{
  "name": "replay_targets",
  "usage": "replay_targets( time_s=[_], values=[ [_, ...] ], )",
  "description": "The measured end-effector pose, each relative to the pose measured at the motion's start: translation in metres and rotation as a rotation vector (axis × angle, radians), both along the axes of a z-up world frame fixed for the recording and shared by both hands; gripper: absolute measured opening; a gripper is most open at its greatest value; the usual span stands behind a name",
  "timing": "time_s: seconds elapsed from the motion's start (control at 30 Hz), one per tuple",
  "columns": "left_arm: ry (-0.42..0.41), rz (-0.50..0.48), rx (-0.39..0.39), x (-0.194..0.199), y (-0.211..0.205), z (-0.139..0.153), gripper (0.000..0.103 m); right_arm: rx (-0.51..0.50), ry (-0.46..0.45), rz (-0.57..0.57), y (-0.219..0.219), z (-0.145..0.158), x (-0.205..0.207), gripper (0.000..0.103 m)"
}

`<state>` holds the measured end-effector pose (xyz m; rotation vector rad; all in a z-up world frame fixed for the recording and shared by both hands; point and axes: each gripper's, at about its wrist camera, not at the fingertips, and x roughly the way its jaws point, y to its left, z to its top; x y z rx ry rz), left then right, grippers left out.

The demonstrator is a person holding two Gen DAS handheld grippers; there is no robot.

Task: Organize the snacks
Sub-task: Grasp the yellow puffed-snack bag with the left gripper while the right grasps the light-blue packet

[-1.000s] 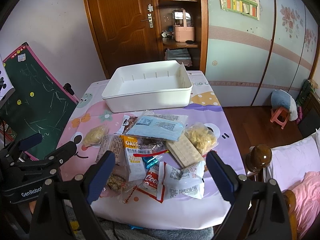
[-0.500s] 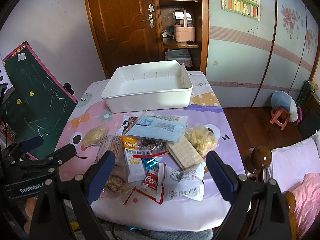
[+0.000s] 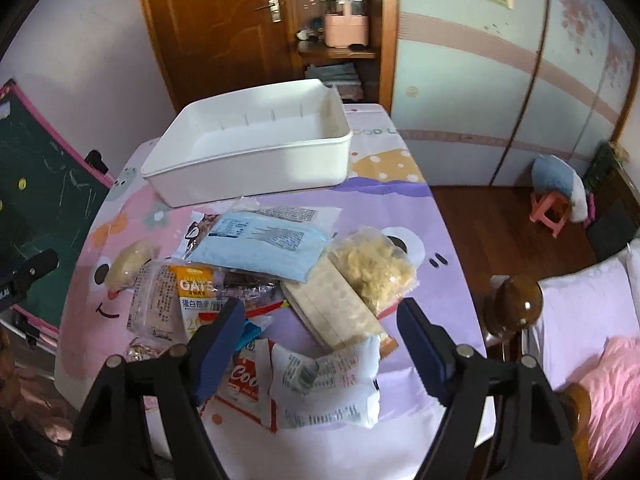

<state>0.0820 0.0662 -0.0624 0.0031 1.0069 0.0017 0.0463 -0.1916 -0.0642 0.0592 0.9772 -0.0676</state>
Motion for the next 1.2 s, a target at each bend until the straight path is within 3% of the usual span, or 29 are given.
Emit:
replay_targets(
  time_s=[0.2, 0.43, 0.67, 0.9, 0.97, 1.0, 1.03, 1.13, 1.2],
  values=[
    [0.075, -0.066, 0.106, 0.018, 0.000, -0.045, 0.103, -0.196, 0.021, 0.195, 0.032, -0.028, 0.028, 0.078],
    [0.147, -0.129, 0.137, 0.031, 0.007, -0.091, 0.103, -0.385, 0.040, 0.366, 0.062, -0.066, 0.050, 0.078],
    [0.167, -0.179, 0.215, 0.045, -0.001, -0.118, 0.103, -0.519, 0.031, 0.468, 0.084, -0.088, 0.068, 0.078],
    [0.179, -0.214, 0.221, 0.067, -0.007, -0.132, 0.103, -0.574, 0.021, 0.556, 0.098, -0.097, 0.079, 0.078],
    [0.183, -0.217, 0.197, 0.073, -0.007, -0.135, 0.102, -0.569, 0.047, 0.579, 0.100, -0.102, 0.083, 0.071],
    [0.185, -0.219, 0.178, 0.076, -0.007, -0.135, 0.097, -0.554, 0.065, 0.587, 0.100, -0.104, 0.085, 0.063],
    [0.190, -0.223, 0.156, 0.078, -0.007, -0.135, 0.094, -0.553, 0.068, 0.587, 0.100, -0.105, 0.085, 0.061],
    [0.207, -0.240, 0.084, 0.082, -0.007, -0.133, 0.073, -0.554, 0.053, 0.603, 0.101, -0.102, 0.085, 0.052],
    [0.217, -0.248, 0.042, 0.085, -0.008, -0.131, 0.046, -0.554, 0.034, 0.609, 0.100, -0.098, 0.083, 0.040]
  ],
)
